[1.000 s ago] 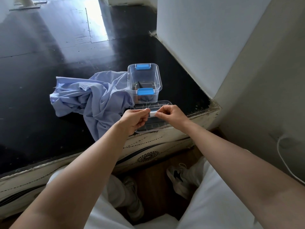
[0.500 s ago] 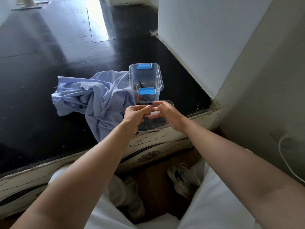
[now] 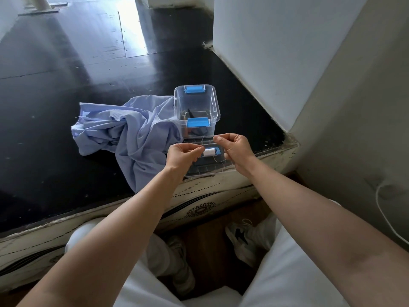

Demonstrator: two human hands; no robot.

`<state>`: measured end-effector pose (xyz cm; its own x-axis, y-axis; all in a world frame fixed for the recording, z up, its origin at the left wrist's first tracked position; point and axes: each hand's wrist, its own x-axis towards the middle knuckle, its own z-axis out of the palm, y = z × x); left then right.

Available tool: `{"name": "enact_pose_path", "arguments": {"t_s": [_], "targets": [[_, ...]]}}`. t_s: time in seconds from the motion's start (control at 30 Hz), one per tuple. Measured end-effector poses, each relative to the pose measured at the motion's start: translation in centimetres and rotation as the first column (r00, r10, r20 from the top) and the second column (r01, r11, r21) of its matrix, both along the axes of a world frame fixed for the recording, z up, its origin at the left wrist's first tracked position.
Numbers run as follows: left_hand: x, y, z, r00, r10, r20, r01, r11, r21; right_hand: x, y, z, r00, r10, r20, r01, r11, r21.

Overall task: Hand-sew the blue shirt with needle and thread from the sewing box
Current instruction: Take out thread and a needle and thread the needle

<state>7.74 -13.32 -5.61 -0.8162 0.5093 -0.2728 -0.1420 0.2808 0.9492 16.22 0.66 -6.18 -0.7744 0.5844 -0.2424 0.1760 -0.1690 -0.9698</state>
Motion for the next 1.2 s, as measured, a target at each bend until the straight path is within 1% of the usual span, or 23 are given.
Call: {"name": "enact_pose_path", "arguments": {"t_s": [0.07, 0.17, 0.33, 0.43, 0.53, 0.63, 0.77, 0.87, 0.97, 1.1, 1.2], "targets": [[0.1, 0.0, 0.0, 0.998, -0.049, -0.044, 0.048, 0.999, -0.024, -0.1, 0.1, 0.0, 1.0, -0.03, -0.009, 0.03, 1.0, -0.008], [0.4, 0.1, 0.3, 0.991, -0.11, -0.071, 0.108, 0.994, -0.03, -0.2, -0.1, 0.0, 1.0, -0.009, 0.001, 0.009, 1.0, 0.013], [0.4, -0.1, 0.3, 0.99, -0.128, -0.06, 0.126, 0.991, -0.035, 0.1, -0.2, 0.0, 0.999, 0.039, -0.005, -0.039, 0.999, 0.004], [0.4, -0.3, 0.0, 0.988, -0.139, -0.066, 0.135, 0.989, -0.062, 0.3, -0.2, 0.0, 0.999, 0.046, 0.018, -0.047, 0.998, 0.049], [0.4, -0.1, -0.3, 0.969, -0.16, -0.186, 0.145, 0.985, -0.094, 0.3, -0.4, 0.0, 0.998, 0.06, 0.033, -0.064, 0.991, 0.115], [0.3, 0.2, -0.3, 0.953, -0.127, -0.273, 0.101, 0.989, -0.109, 0.4, -0.6, 0.2, 0.995, 0.096, 0.023, -0.098, 0.987, 0.13], [0.2, 0.2, 0.0, 0.958, -0.151, -0.245, 0.122, 0.984, -0.131, 0.6, -0.4, 0.1, 0.996, 0.091, 0.019, -0.092, 0.986, 0.138], [0.2, -0.1, 0.0, 0.978, -0.109, -0.177, 0.095, 0.992, -0.085, 0.9, -0.1, 0.0, 0.999, 0.05, 0.016, -0.052, 0.988, 0.143], [0.2, -0.3, -0.1, 0.991, -0.062, -0.115, 0.059, 0.998, -0.034, 1.2, 0.1, 0.1, 0.996, 0.08, 0.033, -0.084, 0.988, 0.131], [0.2, -0.2, -0.2, 0.992, -0.036, -0.121, 0.037, 0.999, 0.001, 1.2, 0.1, 0.0, 0.989, 0.142, 0.04, -0.146, 0.979, 0.144], [0.3, -0.2, 0.0, 0.983, -0.039, -0.177, 0.045, 0.999, 0.03, 1.2, 0.1, 0.1, 0.984, 0.17, 0.042, -0.175, 0.969, 0.172]]}}
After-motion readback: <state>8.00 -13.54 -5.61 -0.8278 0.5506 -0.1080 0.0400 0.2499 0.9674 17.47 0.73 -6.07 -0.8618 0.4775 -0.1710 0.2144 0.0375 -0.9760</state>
